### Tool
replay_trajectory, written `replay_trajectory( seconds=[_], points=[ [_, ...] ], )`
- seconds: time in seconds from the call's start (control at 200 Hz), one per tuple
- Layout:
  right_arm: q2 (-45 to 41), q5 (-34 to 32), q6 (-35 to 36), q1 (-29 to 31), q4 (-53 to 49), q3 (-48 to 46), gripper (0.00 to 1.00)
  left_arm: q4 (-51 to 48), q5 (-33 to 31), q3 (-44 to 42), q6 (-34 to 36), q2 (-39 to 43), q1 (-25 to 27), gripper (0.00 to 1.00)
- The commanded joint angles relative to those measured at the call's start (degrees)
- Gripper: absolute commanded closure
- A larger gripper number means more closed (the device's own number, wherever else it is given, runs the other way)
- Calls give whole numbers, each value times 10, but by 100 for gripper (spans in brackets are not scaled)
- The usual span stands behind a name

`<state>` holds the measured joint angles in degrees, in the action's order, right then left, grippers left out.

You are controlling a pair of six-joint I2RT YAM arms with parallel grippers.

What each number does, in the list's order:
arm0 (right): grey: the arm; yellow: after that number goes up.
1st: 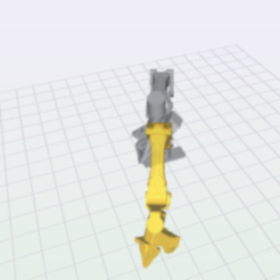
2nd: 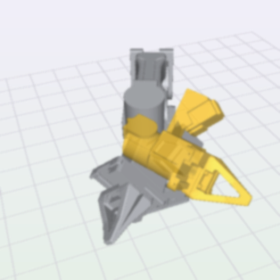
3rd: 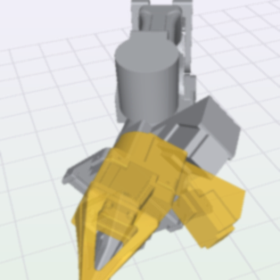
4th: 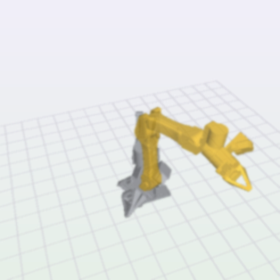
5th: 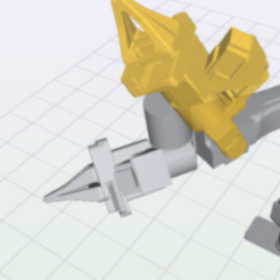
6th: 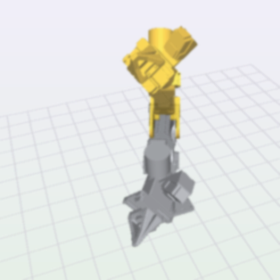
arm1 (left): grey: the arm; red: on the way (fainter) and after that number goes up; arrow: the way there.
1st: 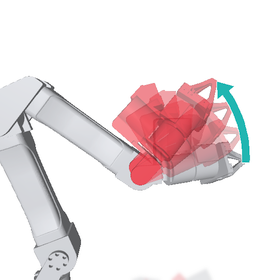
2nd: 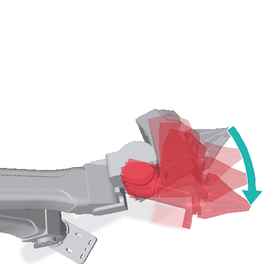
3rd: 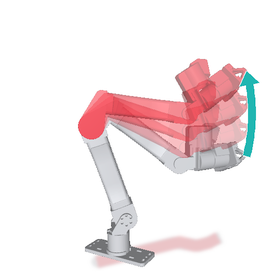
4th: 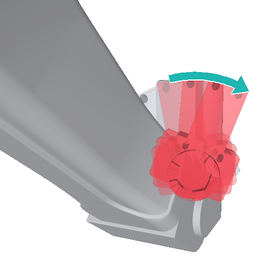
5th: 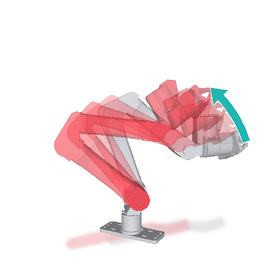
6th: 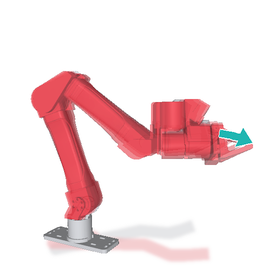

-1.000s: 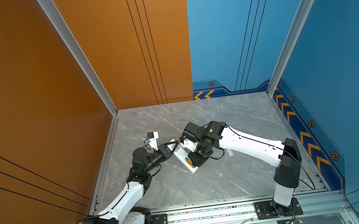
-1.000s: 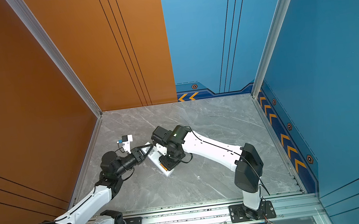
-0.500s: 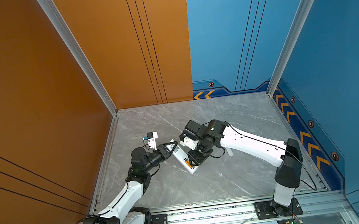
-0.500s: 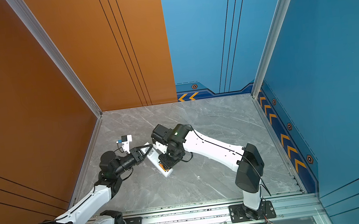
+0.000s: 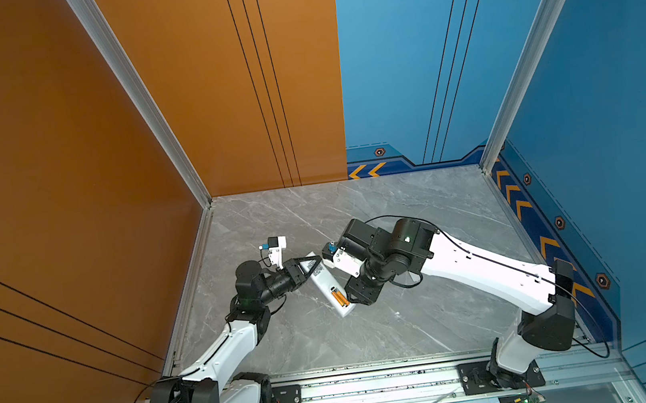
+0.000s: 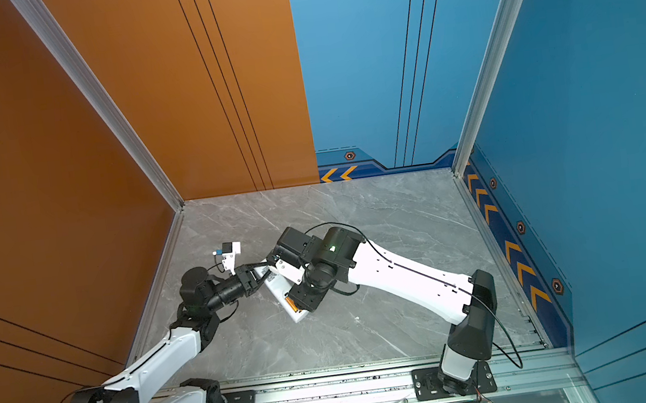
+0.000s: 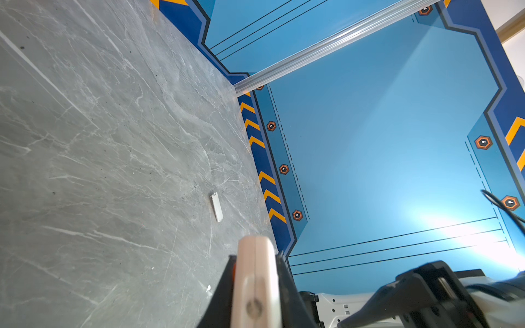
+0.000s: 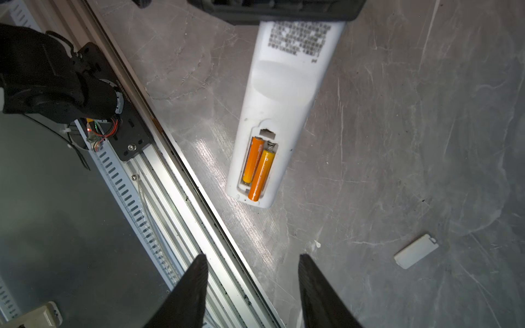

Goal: Load the batteries into the remote control
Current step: 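Open the right gripper and lift it away from the remote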

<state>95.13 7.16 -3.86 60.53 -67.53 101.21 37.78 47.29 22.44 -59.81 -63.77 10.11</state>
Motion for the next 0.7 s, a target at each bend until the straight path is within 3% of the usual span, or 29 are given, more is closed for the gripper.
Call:
replay_trajectory(
  seconds=[0.0,0.175,0.451,0.696],
  points=[
    [-10,-19,30,-1,-10,-5,40,-13,30,27,17,2,-6,100],
    [-46,-21,51,-2,52,-45,24,-79,55,60,52,9,-6,100],
    [-133,35,128,5,153,-126,10,-128,97,83,80,30,-2,100],
    [-168,54,211,7,174,-156,9,-136,118,86,93,47,2,100]
  ],
)
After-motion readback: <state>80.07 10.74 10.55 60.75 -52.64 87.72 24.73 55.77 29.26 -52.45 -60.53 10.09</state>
